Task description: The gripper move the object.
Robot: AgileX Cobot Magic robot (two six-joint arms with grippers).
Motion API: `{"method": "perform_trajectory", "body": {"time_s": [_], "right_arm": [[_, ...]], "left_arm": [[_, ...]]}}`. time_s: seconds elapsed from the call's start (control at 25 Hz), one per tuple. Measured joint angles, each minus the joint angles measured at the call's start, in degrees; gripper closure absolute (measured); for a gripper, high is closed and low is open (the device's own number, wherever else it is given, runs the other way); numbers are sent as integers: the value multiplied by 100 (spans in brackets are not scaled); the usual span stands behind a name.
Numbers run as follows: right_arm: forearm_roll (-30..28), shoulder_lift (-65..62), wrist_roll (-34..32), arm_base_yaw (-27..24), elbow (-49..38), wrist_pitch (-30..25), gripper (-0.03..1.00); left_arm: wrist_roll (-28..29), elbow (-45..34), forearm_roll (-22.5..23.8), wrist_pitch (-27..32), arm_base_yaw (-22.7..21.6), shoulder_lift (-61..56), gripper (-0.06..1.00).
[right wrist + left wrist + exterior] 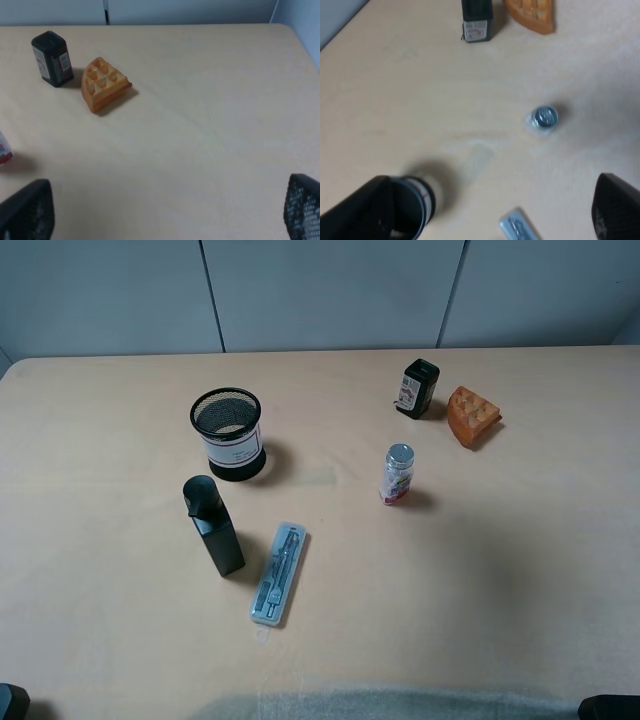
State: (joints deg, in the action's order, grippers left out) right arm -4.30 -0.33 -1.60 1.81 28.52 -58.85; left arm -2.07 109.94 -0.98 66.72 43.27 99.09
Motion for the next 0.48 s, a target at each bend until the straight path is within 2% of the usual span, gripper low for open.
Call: {"method": "perform_trajectory", "body": {"time_s": [0.48], "right_arm": [[0, 0, 0, 0, 0, 0, 28]], "left_arm": [[-168, -1870, 5, 1, 0, -2361, 15]]}}
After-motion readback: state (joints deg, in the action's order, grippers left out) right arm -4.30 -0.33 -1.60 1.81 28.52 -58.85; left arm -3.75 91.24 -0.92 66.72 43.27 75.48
